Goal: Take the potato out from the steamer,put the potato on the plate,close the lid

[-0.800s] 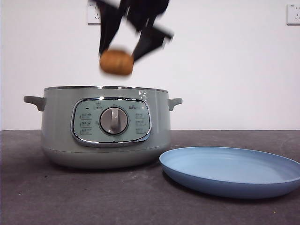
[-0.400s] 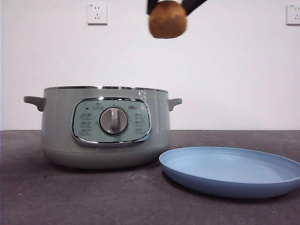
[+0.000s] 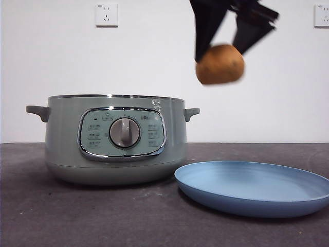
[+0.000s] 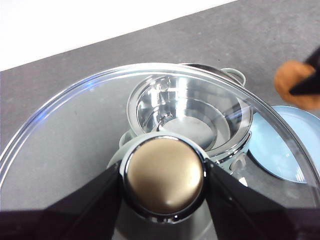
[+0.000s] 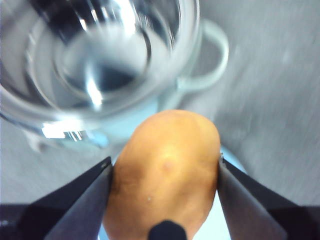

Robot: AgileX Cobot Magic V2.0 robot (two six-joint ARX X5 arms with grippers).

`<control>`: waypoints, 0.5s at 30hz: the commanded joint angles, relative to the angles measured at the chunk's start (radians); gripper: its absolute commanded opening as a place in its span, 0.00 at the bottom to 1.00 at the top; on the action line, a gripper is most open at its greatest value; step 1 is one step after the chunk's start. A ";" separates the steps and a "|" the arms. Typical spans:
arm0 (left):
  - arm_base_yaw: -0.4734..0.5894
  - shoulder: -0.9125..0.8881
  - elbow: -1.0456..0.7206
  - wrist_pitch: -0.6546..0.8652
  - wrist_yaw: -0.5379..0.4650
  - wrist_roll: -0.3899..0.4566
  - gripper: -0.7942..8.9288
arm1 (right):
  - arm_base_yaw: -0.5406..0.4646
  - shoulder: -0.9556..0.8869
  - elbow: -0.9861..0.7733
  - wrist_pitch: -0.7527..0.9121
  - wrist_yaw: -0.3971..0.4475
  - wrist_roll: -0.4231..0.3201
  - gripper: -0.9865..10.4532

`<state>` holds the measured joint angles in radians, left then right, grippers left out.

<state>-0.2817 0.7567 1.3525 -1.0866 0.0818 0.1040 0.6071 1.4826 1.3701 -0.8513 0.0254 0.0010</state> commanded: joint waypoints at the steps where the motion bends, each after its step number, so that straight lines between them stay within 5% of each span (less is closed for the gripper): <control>1: 0.002 -0.002 0.011 0.055 0.004 -0.003 0.07 | -0.013 -0.019 -0.116 0.057 -0.020 0.027 0.07; 6: 0.001 0.018 0.011 0.061 0.018 -0.003 0.07 | -0.039 -0.027 -0.268 0.163 -0.101 0.044 0.07; 15: 0.001 0.074 0.011 0.085 0.058 -0.003 0.07 | -0.073 -0.019 -0.494 0.406 -0.106 0.064 0.07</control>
<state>-0.2817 0.8349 1.3525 -1.0542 0.1341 0.1040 0.5362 1.4563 0.8928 -0.4583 -0.0788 0.0532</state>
